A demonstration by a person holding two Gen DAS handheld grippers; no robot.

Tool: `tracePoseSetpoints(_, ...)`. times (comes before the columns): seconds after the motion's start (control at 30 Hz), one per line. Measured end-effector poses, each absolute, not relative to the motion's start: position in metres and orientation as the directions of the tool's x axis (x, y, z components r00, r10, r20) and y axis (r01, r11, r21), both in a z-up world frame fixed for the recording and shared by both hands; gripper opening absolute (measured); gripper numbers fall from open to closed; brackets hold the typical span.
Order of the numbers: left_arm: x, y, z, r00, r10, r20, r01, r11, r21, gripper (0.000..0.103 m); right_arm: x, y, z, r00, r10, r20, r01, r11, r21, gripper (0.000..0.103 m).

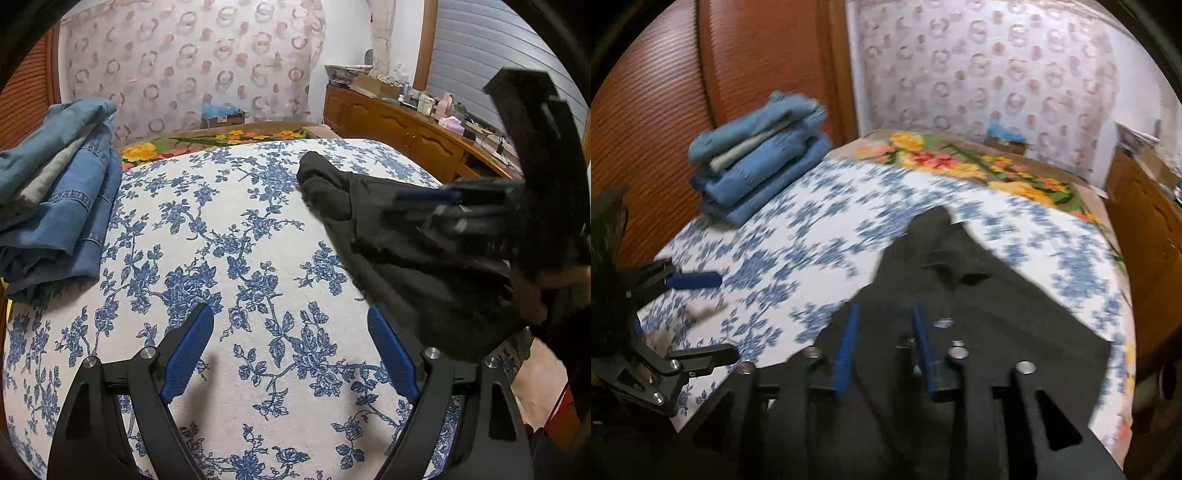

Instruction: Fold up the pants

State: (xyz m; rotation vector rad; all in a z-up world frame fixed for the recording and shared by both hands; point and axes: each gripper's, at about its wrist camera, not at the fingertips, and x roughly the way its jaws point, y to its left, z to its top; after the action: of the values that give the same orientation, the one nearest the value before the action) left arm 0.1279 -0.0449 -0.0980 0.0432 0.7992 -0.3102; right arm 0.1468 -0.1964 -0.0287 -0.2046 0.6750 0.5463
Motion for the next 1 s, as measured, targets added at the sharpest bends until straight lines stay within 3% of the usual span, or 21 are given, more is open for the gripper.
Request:
tracePoseSetpoints(0.33,0.127,-0.045,-0.101,0.649,-0.262,-0.715,0.291,0.953,-0.084,0.086,0.167,-0.179,-0.054,0.613,0.376,-0.695,-0.566,0.823,-0.053,0.035)
tracePoseSetpoints(0.4,0.127,-0.045,-0.101,0.648,-0.262,-0.715,0.293,0.953,-0.084,0.086,0.166,-0.18,-0.053,0.632,0.353,-0.69,-0.541,0.838,-0.066,0.013)
tracePoseSetpoints(0.47,0.127,-0.046,-0.101,0.647,-0.263,-0.716,0.295,0.952,-0.083,0.086,0.164,-0.183,-0.05,0.635,0.366,-0.68,-0.537,0.842,-0.048,0.008)
tracePoseSetpoints(0.73,0.125,-0.049,-0.102,0.644,-0.266,-0.717,0.304,0.949,-0.079,0.086,0.146,-0.217,-0.019,0.672,0.439,-0.596,-0.512,0.857,0.055,0.007)
tracePoseSetpoints(1.0,0.123,-0.056,-0.102,0.638,-0.271,-0.721,0.321,0.944,-0.07,0.086,0.14,-0.24,-0.011,0.713,0.394,-0.579,-0.457,0.889,0.042,0.007)
